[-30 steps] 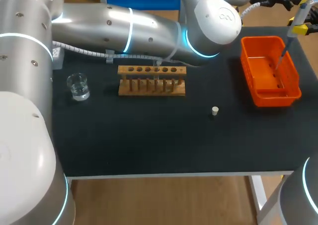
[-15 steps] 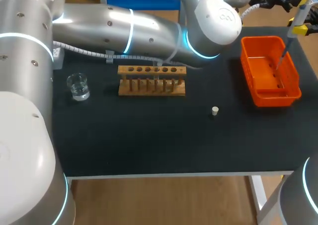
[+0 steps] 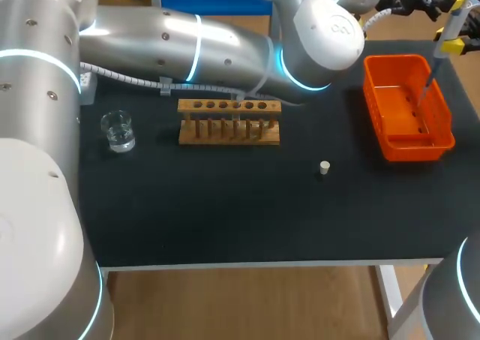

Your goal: Invert the test tube, pick up the pipette, mount the tip to pipette, aspirate from beaker and dispense into the tube, eject the tip, return the pipette, and cap with the stopper.

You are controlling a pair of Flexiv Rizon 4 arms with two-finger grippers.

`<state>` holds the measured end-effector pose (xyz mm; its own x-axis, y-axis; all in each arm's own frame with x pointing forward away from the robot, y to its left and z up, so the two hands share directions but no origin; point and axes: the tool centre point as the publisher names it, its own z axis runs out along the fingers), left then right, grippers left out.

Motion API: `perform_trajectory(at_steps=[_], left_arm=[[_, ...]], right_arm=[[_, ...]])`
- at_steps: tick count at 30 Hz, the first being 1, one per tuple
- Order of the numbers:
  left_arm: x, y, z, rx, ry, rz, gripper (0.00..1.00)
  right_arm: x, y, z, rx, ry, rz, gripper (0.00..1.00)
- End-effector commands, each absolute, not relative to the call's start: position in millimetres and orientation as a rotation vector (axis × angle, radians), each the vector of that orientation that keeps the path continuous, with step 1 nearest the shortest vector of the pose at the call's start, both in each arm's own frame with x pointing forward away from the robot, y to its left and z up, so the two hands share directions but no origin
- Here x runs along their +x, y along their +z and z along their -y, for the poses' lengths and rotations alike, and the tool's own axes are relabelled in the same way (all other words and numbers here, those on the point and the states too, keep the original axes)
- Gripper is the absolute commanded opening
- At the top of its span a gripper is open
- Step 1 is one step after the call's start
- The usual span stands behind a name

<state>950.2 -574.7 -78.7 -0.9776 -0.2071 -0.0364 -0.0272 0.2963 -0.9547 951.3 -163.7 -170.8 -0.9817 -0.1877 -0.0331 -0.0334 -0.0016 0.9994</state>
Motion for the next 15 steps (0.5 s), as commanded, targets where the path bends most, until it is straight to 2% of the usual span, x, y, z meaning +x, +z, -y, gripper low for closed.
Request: perform_trajectory(at_steps=[1,15], left_arm=[[950.5,-88.4,576.0,-0.194,-1.949,-2.243,0.0],[950.5,-95.8,576.3,-0.192,-1.949,-2.24,0.0]], right_arm=[[955.2,-167.7,166.1,0.249,-2.132,2.132,0.0],[955.2,-167.7,166.1,0.249,-2.132,2.132,0.0]])
